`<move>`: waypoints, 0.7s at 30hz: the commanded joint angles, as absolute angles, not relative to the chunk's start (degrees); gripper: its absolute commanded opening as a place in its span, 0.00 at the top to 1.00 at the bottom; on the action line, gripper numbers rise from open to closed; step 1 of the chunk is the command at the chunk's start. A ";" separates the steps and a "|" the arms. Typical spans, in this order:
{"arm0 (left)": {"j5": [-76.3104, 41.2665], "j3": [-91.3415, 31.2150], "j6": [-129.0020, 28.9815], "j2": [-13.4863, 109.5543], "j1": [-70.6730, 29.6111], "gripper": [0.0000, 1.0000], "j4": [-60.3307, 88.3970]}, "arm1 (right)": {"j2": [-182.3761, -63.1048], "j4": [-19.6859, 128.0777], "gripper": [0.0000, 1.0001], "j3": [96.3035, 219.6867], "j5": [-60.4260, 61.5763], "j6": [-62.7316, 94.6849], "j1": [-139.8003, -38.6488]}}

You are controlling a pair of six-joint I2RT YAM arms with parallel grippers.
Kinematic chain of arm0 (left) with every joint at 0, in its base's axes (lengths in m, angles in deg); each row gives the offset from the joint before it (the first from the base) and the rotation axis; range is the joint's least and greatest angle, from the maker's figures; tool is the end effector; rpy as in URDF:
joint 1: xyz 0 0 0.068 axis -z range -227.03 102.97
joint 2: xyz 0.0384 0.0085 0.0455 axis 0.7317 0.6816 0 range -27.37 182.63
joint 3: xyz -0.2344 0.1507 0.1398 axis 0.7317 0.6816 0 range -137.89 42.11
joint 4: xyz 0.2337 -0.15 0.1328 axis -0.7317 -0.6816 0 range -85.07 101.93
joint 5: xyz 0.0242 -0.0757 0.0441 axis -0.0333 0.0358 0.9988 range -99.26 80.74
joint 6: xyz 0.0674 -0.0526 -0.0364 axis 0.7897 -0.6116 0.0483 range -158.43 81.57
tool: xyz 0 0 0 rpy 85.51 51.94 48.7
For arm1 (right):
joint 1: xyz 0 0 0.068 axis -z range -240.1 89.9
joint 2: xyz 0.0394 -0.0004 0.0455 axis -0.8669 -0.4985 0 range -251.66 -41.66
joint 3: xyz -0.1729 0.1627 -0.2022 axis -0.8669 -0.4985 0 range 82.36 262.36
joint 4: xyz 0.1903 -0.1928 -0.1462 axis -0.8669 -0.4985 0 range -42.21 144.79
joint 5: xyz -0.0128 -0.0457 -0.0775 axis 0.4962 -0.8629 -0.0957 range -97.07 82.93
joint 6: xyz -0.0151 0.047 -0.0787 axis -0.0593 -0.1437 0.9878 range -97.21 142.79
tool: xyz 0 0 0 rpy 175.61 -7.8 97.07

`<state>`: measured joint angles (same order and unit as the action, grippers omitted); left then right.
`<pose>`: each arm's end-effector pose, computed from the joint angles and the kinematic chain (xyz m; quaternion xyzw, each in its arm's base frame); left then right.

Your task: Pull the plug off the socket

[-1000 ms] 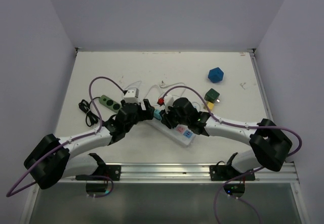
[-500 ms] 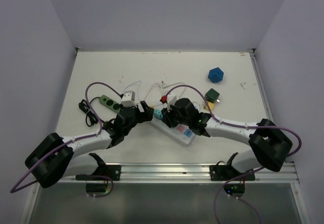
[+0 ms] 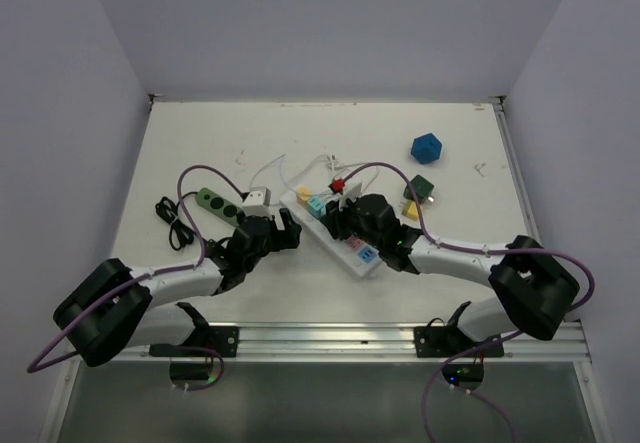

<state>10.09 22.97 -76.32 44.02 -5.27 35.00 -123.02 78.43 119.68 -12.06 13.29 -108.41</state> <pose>0.2301 -0.1684 0.1314 -0.0563 0.8525 -0.2083 0.4760 0.2545 0.2751 0.1982 -0.2491 0.7820 0.2443 0.5164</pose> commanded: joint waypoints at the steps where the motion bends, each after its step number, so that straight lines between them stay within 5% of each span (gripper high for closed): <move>1: 11.04 22.77 -74.82 43.65 -5.19 0.12 32.41 | -120.41 89.41 1.00 120.59 -12.60 11.72 -108.17; 16: 8.23 20.84 -70.79 36.26 -5.28 0.10 31.80 | -118.31 86.43 1.00 121.65 -11.46 10.23 -107.65; 21: 10.77 17.24 -68.58 34.51 -5.37 0.09 26.70 | -114.79 81.43 1.00 122.79 1.61 5.14 -102.20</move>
<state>8.83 20.76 -71.73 36.55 -5.27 29.08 -118.04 81.99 119.86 -6.84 9.51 -105.20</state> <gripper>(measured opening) 0.908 0.358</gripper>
